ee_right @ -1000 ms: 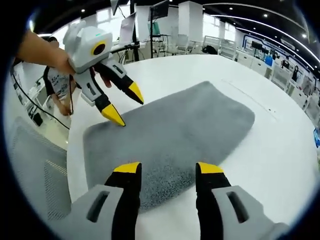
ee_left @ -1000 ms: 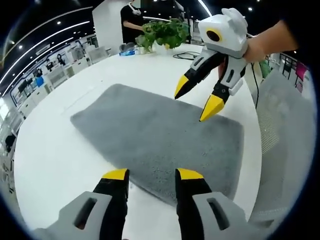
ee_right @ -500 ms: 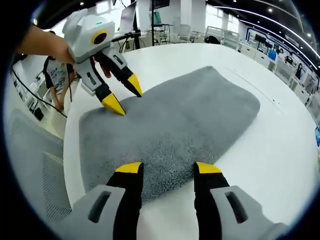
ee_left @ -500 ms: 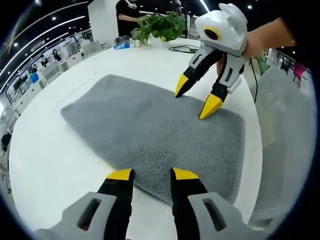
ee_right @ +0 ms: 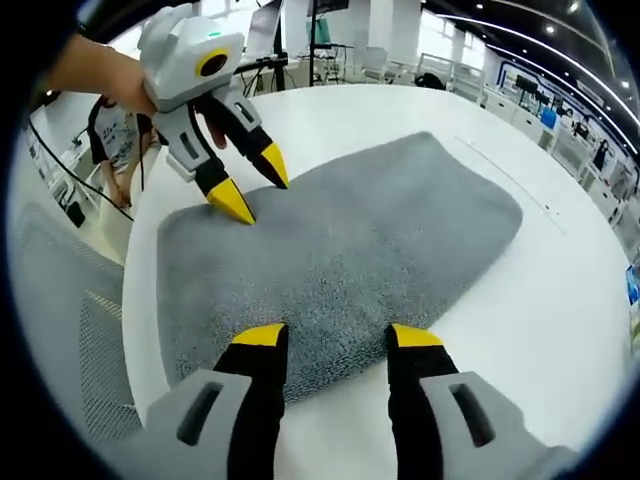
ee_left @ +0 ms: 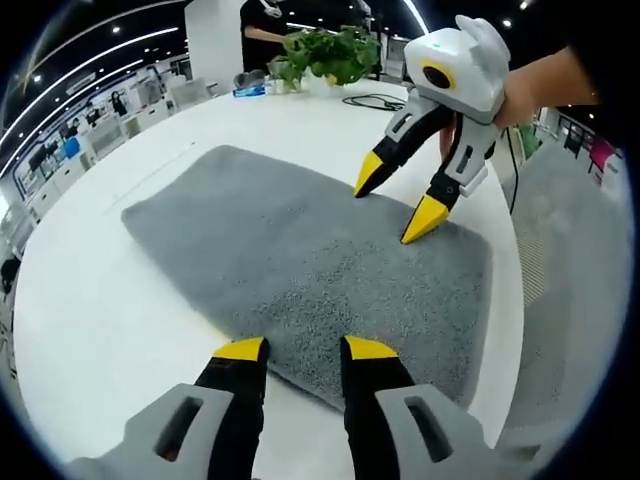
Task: Fold the towel on the table until its edges align and the towel forms a compact rectangular stack.
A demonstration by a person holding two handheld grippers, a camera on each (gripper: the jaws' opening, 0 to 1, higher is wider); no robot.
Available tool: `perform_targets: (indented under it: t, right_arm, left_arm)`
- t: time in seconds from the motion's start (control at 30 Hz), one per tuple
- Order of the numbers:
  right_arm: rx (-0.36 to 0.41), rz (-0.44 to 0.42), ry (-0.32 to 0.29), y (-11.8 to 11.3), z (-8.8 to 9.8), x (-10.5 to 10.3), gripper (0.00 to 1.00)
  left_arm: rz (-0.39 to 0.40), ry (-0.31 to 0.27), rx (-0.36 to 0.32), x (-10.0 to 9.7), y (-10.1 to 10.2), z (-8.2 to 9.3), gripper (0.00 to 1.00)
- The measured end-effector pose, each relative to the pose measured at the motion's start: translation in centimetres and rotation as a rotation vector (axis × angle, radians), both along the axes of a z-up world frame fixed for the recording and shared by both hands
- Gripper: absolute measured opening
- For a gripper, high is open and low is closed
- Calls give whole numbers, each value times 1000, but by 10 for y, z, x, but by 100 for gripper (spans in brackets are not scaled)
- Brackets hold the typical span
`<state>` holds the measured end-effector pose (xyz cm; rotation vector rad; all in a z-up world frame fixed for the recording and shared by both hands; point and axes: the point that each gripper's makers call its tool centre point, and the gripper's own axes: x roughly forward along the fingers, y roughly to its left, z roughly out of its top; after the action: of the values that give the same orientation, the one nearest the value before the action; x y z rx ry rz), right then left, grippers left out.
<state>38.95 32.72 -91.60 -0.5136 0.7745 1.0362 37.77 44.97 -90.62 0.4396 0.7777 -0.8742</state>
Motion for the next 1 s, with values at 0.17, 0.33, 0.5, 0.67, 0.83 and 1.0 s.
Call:
perform_targets:
  t: [0.17, 0.33, 0.5, 0.67, 0.83, 1.0]
  right_arm:
    - [-8, 0, 0, -10, 0, -2, 39]
    - [-19, -2, 3, -20, -1, -3, 39]
    - [-18, -11, -1, -35, -2, -5, 39]
    - [-17, -19, 1, -43, 4, -12, 39]
    - [-17, -10, 4, -49, 7, -16, 39]
    - [-3, 5, 5, -56, 7, -17, 39]
  left_arm:
    - [0, 0, -6, -2, -9, 0, 30]
    - [-7, -1, -13, -4, -20, 0, 30]
    - [-15, -6, -20, -4, -34, 0, 30]
    - [-22, -3, -15, -5, -47, 0, 30]
    - [-25, 6, 2, -7, -55, -1, 30]
    - [-8, 15, 17, -9, -61, -2, 30]
